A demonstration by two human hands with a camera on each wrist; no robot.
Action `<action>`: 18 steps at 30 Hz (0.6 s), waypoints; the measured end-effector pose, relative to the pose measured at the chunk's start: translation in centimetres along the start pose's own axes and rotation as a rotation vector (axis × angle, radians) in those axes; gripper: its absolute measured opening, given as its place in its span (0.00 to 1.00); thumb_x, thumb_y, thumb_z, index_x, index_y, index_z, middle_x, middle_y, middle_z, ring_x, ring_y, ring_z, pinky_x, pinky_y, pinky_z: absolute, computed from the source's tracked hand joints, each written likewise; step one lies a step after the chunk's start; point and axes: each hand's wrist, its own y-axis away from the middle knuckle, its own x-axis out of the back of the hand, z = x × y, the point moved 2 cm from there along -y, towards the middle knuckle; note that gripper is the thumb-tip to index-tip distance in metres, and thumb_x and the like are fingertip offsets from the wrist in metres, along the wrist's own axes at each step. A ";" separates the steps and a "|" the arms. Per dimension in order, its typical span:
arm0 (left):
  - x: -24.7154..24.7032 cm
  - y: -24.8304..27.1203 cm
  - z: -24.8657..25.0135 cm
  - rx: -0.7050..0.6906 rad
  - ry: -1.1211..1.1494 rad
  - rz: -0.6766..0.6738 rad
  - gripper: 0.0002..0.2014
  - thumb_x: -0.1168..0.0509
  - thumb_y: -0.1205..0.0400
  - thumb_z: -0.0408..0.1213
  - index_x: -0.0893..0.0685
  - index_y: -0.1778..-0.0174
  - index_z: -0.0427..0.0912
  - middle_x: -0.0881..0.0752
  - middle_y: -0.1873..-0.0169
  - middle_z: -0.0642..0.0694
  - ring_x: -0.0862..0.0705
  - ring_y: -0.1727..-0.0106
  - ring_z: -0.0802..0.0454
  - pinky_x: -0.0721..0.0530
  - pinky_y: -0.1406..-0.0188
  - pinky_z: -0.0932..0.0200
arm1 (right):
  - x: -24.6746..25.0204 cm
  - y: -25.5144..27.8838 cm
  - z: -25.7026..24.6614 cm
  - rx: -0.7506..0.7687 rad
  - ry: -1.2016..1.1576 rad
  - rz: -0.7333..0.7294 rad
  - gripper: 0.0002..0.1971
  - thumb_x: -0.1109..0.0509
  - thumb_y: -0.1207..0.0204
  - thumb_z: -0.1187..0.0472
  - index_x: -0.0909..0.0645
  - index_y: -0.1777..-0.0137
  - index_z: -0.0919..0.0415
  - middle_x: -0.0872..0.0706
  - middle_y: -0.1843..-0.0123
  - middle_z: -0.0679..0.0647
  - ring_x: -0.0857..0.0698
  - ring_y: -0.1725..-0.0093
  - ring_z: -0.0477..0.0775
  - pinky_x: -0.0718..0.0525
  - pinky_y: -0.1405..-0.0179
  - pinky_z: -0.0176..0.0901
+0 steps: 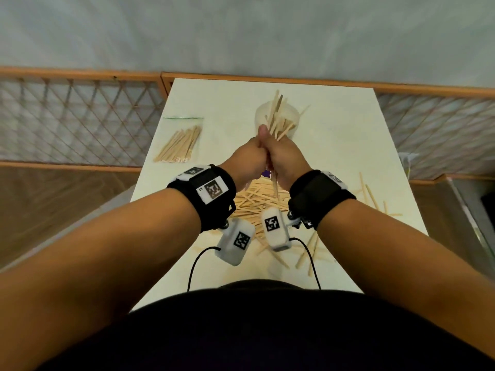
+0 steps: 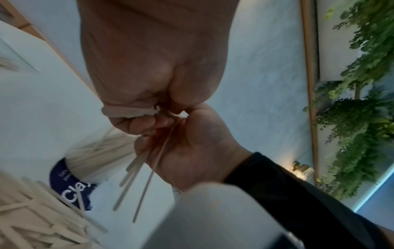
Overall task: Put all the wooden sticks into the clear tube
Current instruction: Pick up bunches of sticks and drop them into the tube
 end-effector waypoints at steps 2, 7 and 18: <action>-0.2 0.0 0.6 -0.015 -0.052 0.036 0.16 0.52 0.12 0.35 0.23 0.35 0.40 0.15 0.47 0.36 0.16 0.50 0.51 0.25 0.70 0.68 | -0.4 0.1 -0.5 0.029 -0.021 0.041 0.21 0.38 0.16 0.50 0.23 0.36 0.69 0.15 0.56 0.62 0.18 0.59 0.57 0.20 0.66 0.43; 0.1 -0.4 0.2 -0.017 -0.080 0.106 0.14 0.48 0.12 0.40 0.20 0.42 0.40 0.14 0.54 0.43 0.17 0.56 0.49 0.22 0.60 0.59 | -0.9 0.7 -1.3 0.024 -0.103 0.094 0.21 0.43 0.13 0.53 0.26 0.31 0.70 0.15 0.48 0.60 0.15 0.54 0.54 0.17 0.70 0.38; 1.4 -1.1 -4.4 0.356 0.549 -0.017 0.18 0.48 0.11 0.46 0.20 0.51 0.35 0.17 0.48 0.36 0.16 0.48 0.42 0.16 0.49 0.52 | 0.8 0.3 -6.6 0.249 -0.122 0.164 0.06 0.43 0.14 0.63 0.29 0.53 0.60 0.22 0.67 0.57 0.21 0.70 0.55 0.17 0.63 0.48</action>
